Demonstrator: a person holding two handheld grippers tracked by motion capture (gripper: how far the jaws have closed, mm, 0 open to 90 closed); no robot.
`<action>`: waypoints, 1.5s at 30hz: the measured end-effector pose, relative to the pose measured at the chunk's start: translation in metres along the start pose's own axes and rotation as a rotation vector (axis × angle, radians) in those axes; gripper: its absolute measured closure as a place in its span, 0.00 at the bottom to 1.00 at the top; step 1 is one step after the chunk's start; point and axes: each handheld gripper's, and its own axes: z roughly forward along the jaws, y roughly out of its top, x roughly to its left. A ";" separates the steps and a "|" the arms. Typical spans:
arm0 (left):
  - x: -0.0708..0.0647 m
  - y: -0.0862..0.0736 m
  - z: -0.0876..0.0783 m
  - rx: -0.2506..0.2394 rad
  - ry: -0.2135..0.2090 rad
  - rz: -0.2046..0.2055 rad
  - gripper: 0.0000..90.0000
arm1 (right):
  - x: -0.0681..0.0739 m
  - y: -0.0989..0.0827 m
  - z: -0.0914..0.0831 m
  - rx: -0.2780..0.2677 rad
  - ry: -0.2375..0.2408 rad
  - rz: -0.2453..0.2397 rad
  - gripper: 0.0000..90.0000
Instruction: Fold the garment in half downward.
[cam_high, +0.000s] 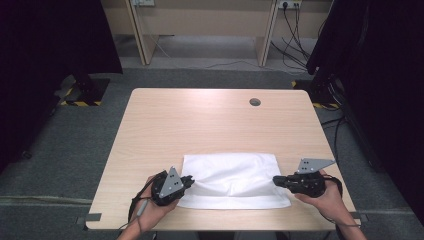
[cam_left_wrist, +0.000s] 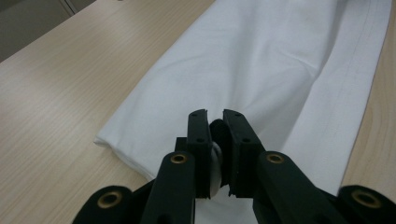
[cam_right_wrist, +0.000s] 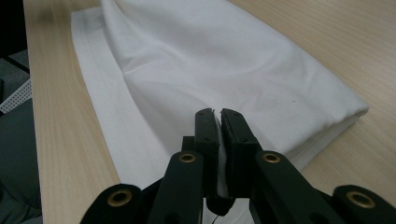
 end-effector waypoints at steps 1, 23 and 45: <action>0.000 0.000 0.000 0.001 -0.001 0.001 0.90 | 0.000 0.000 0.000 0.001 0.000 0.000 0.95; -0.008 0.000 -0.008 0.005 -0.006 0.033 0.90 | 0.009 -0.004 -0.003 0.014 0.013 -0.019 0.96; -0.012 -0.003 -0.014 0.000 -0.012 0.038 0.90 | 0.016 -0.004 -0.009 0.009 0.022 -0.038 0.95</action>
